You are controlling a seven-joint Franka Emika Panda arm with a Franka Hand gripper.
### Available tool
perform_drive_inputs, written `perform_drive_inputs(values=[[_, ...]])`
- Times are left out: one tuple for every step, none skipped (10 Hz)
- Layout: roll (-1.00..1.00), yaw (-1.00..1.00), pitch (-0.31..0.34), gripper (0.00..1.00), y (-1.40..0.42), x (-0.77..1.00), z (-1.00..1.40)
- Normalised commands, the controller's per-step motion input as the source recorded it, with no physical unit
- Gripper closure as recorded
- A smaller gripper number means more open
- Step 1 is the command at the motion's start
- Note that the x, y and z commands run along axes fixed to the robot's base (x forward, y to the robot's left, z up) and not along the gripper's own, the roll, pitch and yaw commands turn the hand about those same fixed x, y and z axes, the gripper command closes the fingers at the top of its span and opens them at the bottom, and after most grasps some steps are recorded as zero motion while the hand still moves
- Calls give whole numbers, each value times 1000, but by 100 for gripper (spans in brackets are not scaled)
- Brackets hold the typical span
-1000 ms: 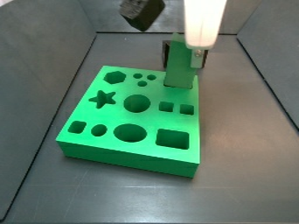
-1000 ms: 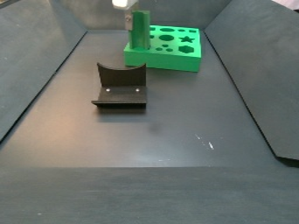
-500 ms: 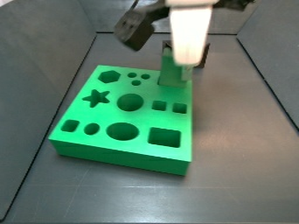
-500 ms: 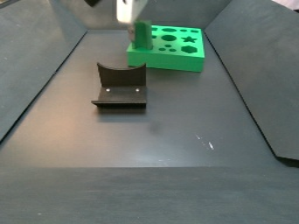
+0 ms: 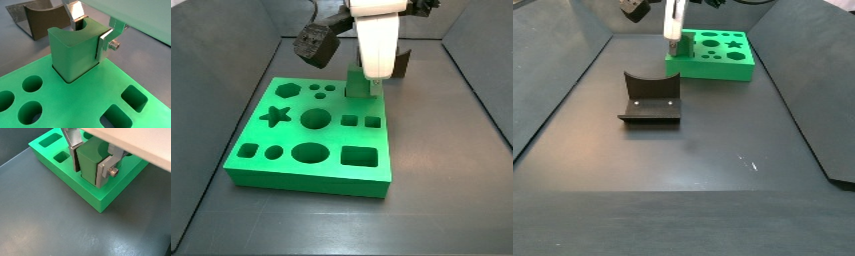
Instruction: Insert the arch object.
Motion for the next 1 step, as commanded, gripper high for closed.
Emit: perform_drive_inputs(values=[[0, 0, 0, 100, 0, 0, 0]])
